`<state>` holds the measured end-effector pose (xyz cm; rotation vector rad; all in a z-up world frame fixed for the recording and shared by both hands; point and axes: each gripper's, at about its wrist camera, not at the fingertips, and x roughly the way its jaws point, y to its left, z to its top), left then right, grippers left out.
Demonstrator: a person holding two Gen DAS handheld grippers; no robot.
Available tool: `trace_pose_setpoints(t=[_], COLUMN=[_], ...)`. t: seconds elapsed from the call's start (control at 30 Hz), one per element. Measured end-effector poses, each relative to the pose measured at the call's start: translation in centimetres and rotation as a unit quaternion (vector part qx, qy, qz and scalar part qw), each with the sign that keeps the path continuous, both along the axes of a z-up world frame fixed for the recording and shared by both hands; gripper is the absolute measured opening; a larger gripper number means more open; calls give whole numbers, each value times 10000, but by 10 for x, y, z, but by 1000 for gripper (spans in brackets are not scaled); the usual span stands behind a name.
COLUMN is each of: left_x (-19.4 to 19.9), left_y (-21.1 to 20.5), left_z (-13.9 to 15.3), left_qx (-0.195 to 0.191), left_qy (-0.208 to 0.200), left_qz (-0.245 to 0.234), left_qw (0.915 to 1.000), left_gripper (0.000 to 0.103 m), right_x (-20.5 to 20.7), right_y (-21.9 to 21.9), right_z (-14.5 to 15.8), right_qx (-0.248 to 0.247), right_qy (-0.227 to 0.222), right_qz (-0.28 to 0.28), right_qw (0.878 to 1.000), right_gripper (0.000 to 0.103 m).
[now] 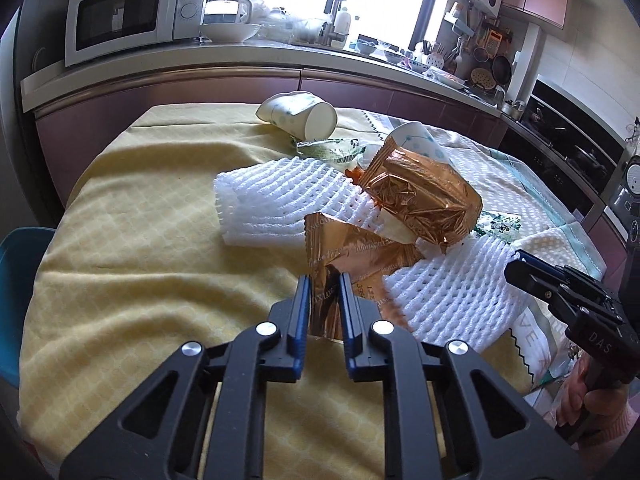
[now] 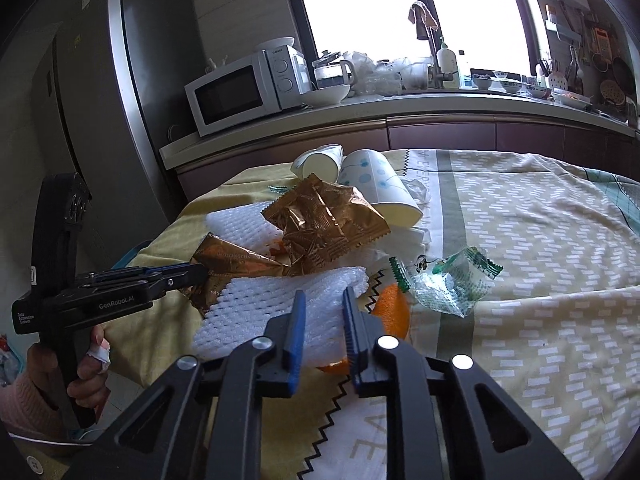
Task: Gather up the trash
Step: 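Grasp a gold snack wrapper with the left tool while the right tool grasps a white foam net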
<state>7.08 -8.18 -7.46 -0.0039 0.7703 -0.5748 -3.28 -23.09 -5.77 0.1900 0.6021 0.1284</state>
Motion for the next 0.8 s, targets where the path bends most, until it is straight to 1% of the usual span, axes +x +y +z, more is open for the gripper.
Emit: trace_pose_setpoints(t=[0.13,0.27,0.37,0.53,0.7,0.8], left_x=[-11,-21,-26,-33,-38,-38], left_y=[15,37,54,90,128,154], left_z=[11,21,31,43,53,58], left_qx=[-185,-386,-448,-504,-473,-474], left_qy=[-37,-89,-187,-326,-473,-550], left_qz=[-10,43,168,467,868,1125], left_qw=[9998,9992,9987,9971,9940,9910], left_gripper=[9,8,8,8,8,8], right_x=[-5,-9,-11,-8,-6,-4], right_y=[3,8,17,33,60,75], right_z=[6,15,21,25,21,22], right_qx=[60,169,218,499,599,649], right_qy=[-101,-227,-293,-207,-23,7], right_qz=[173,370,559,1038,1485,1719], right_qw=[9998,9989,9978,9931,9871,9830], right_gripper=[12,11,10,10,10,10])
